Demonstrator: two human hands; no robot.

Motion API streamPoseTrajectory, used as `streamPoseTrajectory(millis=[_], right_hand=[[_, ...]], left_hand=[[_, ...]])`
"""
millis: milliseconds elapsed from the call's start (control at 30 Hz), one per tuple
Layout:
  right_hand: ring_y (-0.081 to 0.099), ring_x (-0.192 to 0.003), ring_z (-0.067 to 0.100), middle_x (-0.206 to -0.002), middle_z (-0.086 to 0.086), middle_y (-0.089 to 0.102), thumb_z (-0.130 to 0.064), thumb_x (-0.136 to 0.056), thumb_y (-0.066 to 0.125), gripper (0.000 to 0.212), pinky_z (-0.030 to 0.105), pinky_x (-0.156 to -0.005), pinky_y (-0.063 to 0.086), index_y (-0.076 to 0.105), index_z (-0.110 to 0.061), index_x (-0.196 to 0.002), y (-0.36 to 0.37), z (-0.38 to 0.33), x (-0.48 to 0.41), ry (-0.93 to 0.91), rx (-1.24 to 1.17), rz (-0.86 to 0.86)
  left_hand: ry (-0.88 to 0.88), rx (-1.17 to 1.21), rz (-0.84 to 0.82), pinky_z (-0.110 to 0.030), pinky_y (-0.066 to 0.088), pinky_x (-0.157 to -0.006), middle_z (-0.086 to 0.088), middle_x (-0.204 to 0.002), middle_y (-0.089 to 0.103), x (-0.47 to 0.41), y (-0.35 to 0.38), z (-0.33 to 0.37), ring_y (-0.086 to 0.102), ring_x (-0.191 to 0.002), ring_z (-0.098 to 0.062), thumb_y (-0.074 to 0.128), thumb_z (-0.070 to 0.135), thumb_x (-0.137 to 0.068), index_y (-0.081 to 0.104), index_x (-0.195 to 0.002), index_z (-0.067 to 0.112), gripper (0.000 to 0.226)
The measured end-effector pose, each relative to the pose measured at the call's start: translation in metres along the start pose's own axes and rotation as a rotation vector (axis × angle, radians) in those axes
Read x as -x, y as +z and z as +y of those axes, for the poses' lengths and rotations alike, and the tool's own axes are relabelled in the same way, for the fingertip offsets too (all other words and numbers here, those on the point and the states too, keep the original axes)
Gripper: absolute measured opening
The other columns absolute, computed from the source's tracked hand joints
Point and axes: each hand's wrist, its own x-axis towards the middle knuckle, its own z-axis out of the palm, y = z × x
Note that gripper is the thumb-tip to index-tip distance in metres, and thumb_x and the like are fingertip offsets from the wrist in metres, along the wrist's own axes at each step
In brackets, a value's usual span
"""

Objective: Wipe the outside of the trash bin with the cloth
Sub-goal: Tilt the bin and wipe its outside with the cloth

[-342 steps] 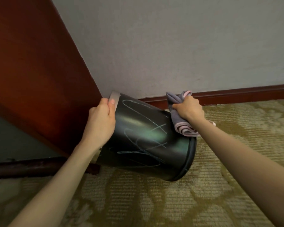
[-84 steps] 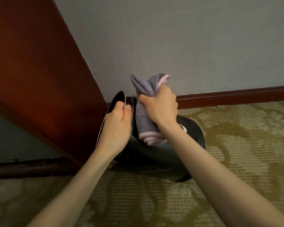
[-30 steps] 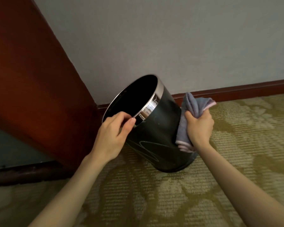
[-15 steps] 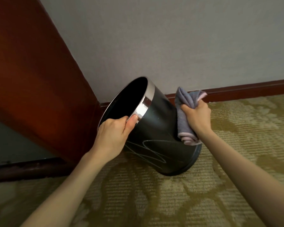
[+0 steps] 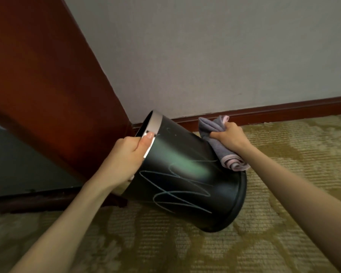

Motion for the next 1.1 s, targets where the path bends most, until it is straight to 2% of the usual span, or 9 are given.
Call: streamPoseTrajectory(millis=[67,167,233,333,567,700,800,900,1100], right_hand=[[0.052,-0.076,0.025,-0.090,0.012,0.058,-0.031,-0.078,0.069,0.035,0.029,-0.061,0.034,0.058,-0.003,-0.096,0.001,-0.002,-0.003,0.004,0.015,-0.002],[0.051,-0.074,0.025,-0.089,0.011,0.057,-0.033,-0.077,0.068,0.041,0.029,-0.060,0.033,0.059,-0.001,-0.100,0.002,-0.003,-0.006,0.007,0.032,0.000],[0.050,-0.073,0.024,-0.089,0.011,0.057,-0.033,-0.077,0.068,0.041,0.029,-0.061,0.034,0.059,-0.001,-0.102,0.003,-0.004,-0.006,0.008,0.039,0.002],[0.054,-0.078,0.027,-0.095,0.016,0.062,-0.033,-0.076,0.066,0.038,0.032,-0.065,0.040,0.059,-0.003,-0.099,0.003,-0.003,-0.001,0.008,0.044,0.046],[0.057,-0.081,0.031,-0.098,0.012,0.064,-0.038,-0.075,0.063,0.038,0.031,-0.065,0.035,0.054,-0.015,-0.104,0.010,-0.011,0.053,0.008,0.040,0.344],[0.056,-0.081,0.020,-0.101,0.006,0.060,-0.032,-0.076,0.067,0.039,0.027,-0.066,0.033,0.051,-0.015,-0.108,0.032,-0.021,0.094,-0.090,-0.077,0.525],[0.059,-0.095,0.019,-0.111,0.005,0.058,-0.032,-0.077,0.066,0.053,0.027,-0.075,0.044,0.046,-0.012,-0.121,0.056,-0.023,0.121,-0.175,-0.147,0.508],[0.060,-0.099,0.024,-0.117,0.011,0.058,-0.030,-0.076,0.069,0.061,0.021,-0.075,0.038,0.043,-0.007,-0.127,0.067,-0.021,0.132,-0.238,-0.107,0.513],[0.059,-0.098,0.015,-0.112,0.002,0.060,-0.033,-0.078,0.066,0.051,0.034,-0.082,0.050,0.050,-0.011,-0.121,0.049,-0.020,0.112,-0.244,-0.205,0.401]], left_hand=[[0.006,0.121,0.010,-0.030,0.042,-0.045,0.000,-0.043,0.054,0.000,0.002,-0.002,0.051,-0.039,-0.008,0.039,0.058,-0.085,0.062,-0.065,0.003,0.063],[0.001,0.143,0.093,-0.033,0.039,-0.047,-0.010,-0.047,0.055,-0.002,0.007,-0.006,0.052,-0.042,-0.015,0.044,0.058,-0.085,0.059,-0.060,-0.001,0.066],[-0.014,0.062,0.162,-0.027,0.031,-0.043,0.002,-0.038,0.042,-0.007,0.008,-0.008,0.038,-0.036,-0.008,0.046,0.050,-0.091,0.046,-0.046,0.004,0.064],[-0.022,-0.003,0.177,-0.021,0.026,-0.040,0.008,-0.034,0.039,-0.015,0.007,-0.009,0.036,-0.034,-0.006,0.044,0.046,-0.093,0.039,-0.041,0.017,0.060],[-0.117,0.001,0.177,-0.038,0.038,-0.053,-0.013,-0.053,0.050,-0.030,0.004,-0.010,0.050,-0.053,-0.029,0.040,0.048,-0.094,0.051,-0.051,0.006,0.061],[-0.198,-0.019,0.238,-0.033,0.031,-0.050,-0.001,-0.051,0.042,-0.038,0.004,-0.011,0.044,-0.050,-0.020,0.038,0.046,-0.095,0.045,-0.050,0.016,0.055],[-0.279,0.001,0.239,-0.032,0.033,-0.051,-0.003,-0.056,0.046,-0.042,0.003,-0.015,0.047,-0.054,-0.022,0.038,0.048,-0.095,0.050,-0.057,0.013,0.053],[-0.293,0.034,0.230,-0.033,0.037,-0.057,-0.003,-0.057,0.047,-0.039,0.000,-0.020,0.047,-0.055,-0.023,0.037,0.049,-0.094,0.051,-0.060,0.013,0.052],[-0.245,0.050,0.282,-0.030,0.030,-0.049,0.002,-0.050,0.039,-0.027,0.005,-0.018,0.039,-0.047,-0.016,0.037,0.044,-0.096,0.044,-0.054,0.017,0.051]])
